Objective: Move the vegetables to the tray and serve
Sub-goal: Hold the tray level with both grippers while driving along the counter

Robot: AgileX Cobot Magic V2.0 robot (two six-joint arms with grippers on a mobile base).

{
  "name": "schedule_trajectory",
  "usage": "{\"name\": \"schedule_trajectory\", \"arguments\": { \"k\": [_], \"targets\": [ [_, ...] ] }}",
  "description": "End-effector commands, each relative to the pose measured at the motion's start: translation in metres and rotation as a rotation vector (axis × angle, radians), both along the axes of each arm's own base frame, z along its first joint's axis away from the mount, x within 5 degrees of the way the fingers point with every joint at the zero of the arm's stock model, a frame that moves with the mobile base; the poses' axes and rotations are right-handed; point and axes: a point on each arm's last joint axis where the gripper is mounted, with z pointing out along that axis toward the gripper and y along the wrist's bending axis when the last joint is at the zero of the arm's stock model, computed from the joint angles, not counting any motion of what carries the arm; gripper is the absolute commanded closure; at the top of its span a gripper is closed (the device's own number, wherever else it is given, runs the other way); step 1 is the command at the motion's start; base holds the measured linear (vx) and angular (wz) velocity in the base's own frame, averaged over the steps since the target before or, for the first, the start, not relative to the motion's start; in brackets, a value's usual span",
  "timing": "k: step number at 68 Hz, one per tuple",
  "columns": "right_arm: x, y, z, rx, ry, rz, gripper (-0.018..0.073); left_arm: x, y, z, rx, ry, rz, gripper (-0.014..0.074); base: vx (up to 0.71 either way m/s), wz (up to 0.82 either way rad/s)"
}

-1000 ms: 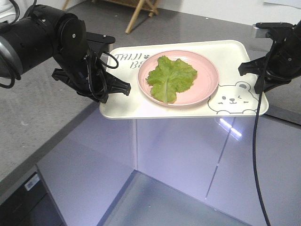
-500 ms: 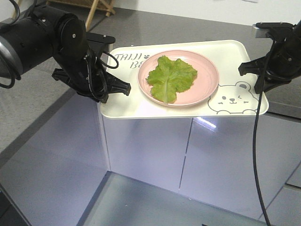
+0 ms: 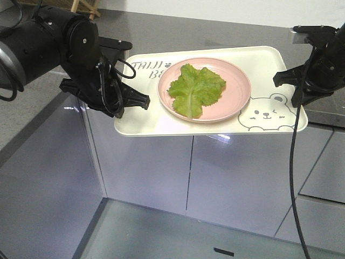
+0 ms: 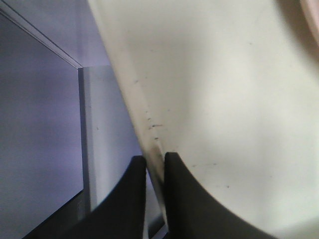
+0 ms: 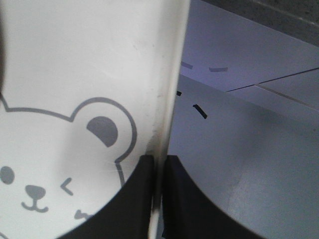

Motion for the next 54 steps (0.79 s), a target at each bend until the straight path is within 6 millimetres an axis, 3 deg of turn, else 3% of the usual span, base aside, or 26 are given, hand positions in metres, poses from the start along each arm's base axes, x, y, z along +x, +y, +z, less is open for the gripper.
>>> {"name": "schedule_trajectory", "arguments": {
  "k": [1, 54],
  "targets": [
    [-0.013, 0.0119, 0.0302, 0.063, -0.075, 0.051, 0.0569, -0.0121, -0.0108, 0.0434, -0.139, -0.146, -0.051, 0.0602, -0.04, -0.18],
    [-0.013, 0.0119, 0.0302, 0.063, -0.075, 0.051, 0.0569, -0.0121, -0.0108, 0.0434, -0.139, -0.146, -0.051, 0.0602, -0.03, -0.19]
  ]
}}
